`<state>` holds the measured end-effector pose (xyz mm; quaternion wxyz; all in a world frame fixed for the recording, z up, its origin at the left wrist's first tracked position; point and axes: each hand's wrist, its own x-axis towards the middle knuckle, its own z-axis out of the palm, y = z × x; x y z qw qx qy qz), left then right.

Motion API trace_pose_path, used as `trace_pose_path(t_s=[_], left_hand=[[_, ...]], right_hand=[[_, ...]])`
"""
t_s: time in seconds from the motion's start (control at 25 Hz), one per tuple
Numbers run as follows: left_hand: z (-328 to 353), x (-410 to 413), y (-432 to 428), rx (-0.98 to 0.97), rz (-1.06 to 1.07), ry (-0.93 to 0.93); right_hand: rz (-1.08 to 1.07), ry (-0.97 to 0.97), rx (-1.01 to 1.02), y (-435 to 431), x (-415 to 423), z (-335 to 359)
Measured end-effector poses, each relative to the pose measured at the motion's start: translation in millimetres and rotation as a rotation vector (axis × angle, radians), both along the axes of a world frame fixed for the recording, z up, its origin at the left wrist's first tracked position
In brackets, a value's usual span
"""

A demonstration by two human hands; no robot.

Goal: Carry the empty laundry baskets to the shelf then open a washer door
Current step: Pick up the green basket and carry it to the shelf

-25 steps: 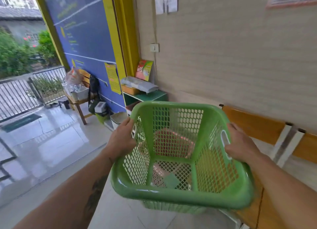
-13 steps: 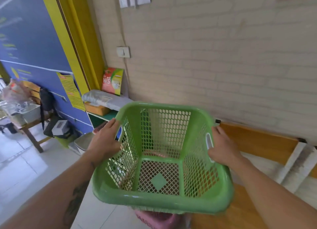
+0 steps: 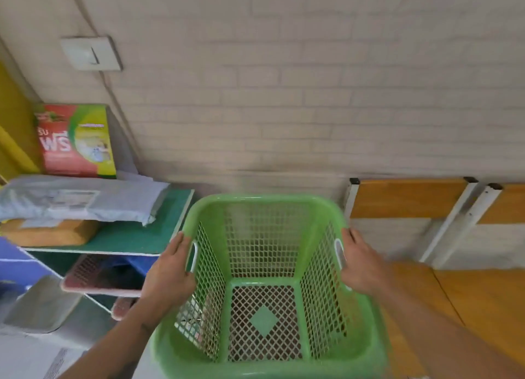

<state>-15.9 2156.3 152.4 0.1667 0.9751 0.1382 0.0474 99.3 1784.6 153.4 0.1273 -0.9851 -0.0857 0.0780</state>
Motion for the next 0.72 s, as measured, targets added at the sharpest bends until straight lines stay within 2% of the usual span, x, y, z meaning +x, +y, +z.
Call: trace_pose_path(t_s=[0.2, 0.52, 0.64, 0.72], left_hand=[[-89, 13, 22, -0.026, -0.097, 0.181], [-258, 13, 32, -0.046, -0.039, 0.365], [-294, 19, 18, -0.058, -0.073, 0.37], [-300, 27, 17, -0.064, -0.088, 0.414]], right_hand=[[-0.119, 0.108, -0.096, 27, -26, -75], [-0.132, 0.208, -0.133, 43, -37, -255], [-0.169, 0.289, -0.134, 34, -47, -295], [-0.179, 0.321, -0.112, 31, -45, -298]])
